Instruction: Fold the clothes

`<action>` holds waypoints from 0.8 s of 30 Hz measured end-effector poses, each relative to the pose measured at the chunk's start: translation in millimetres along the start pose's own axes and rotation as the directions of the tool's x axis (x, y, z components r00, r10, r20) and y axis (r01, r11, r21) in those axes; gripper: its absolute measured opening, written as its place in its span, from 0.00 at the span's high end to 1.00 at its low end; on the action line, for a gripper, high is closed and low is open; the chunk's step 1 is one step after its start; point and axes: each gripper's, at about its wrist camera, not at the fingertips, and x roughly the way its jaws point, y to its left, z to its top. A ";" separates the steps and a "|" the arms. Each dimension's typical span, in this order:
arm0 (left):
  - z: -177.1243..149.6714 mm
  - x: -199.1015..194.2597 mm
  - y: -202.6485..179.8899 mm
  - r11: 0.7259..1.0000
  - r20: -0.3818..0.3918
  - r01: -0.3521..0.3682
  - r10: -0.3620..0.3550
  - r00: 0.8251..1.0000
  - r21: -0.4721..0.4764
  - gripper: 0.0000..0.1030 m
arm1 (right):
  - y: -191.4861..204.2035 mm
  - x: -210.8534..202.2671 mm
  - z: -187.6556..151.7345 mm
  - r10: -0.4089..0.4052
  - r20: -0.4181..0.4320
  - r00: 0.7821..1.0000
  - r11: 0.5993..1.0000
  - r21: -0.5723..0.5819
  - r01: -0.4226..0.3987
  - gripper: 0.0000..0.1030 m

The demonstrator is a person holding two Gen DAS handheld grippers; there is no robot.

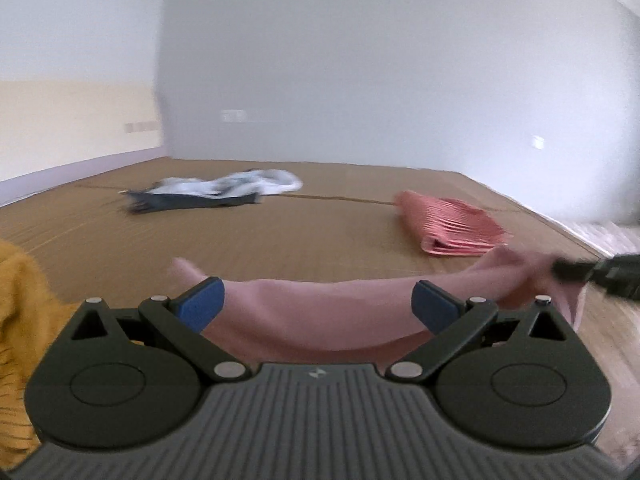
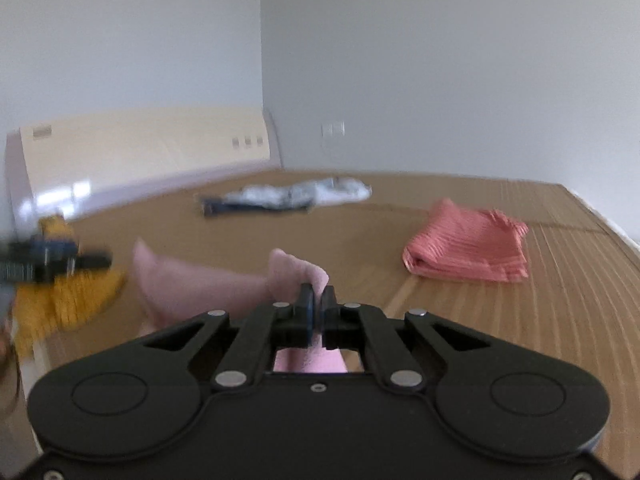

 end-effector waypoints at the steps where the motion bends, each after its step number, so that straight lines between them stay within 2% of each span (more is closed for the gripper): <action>1: 1.9 2.7 -13.7 1.000 -0.002 0.024 -0.024 1.000 0.014 0.01 | -5.0 -4.0 -7.2 -0.004 -0.016 1.000 1.000 -0.005 0.004 0.95; 3: 5.6 8.1 -41.2 0.997 -0.006 0.072 -0.072 0.997 0.041 0.01 | -11.0 -11.0 -17.1 -0.007 -0.039 0.999 1.000 0.001 0.007 0.95; 6: 4.4 16.4 -79.4 0.987 -0.036 0.134 -0.131 0.991 0.093 0.01 | -18.1 -23.6 -31.1 -0.061 -0.053 0.997 0.998 -0.012 0.061 0.95; 10: -6.9 31.7 -114.7 0.967 -0.097 0.173 -0.157 0.983 0.189 0.01 | -37.3 -46.1 -43.3 -0.155 -0.076 0.985 0.988 -0.023 0.153 0.95; 12: -11.6 42.3 -126.7 0.957 -0.125 0.195 -0.171 0.977 0.213 0.01 | -47.2 -56.0 -50.1 -0.148 -0.100 0.984 0.989 0.006 0.149 0.95; 15: -24.1 47.0 -136.3 0.955 -0.167 0.221 -0.190 0.968 0.198 0.01 | -50.3 -69.0 -62.6 -0.125 -0.118 0.985 0.991 0.036 0.130 0.94; 19: -34.4 43.5 -134.8 0.956 -0.163 0.175 -0.139 0.977 0.234 0.01 | -42.0 -66.4 -72.3 -0.081 -0.121 0.989 0.995 0.043 0.087 0.88; 20: -36.4 42.9 -134.1 0.956 -0.159 0.160 -0.123 0.979 0.246 0.01 | -38.5 -66.5 -72.7 -0.069 -0.114 0.991 0.996 0.042 0.074 0.79; 21: -38.3 42.3 -133.3 0.955 -0.156 0.145 -0.107 0.982 0.258 0.01 | -35.4 -66.5 -71.3 -0.056 -0.107 0.993 0.997 0.041 0.061 0.66; 22: -40.2 41.7 -132.6 0.954 -0.152 0.130 -0.092 0.984 0.271 0.01 | -32.4 -66.5 -69.8 -0.044 -0.100 0.994 0.998 0.039 0.048 0.59; 24: -44.0 40.5 -131.1 0.950 -0.144 0.100 -0.060 0.988 0.295 0.01 | -26.1 -64.9 -65.7 -0.032 -0.070 0.997 0.999 0.034 0.034 0.34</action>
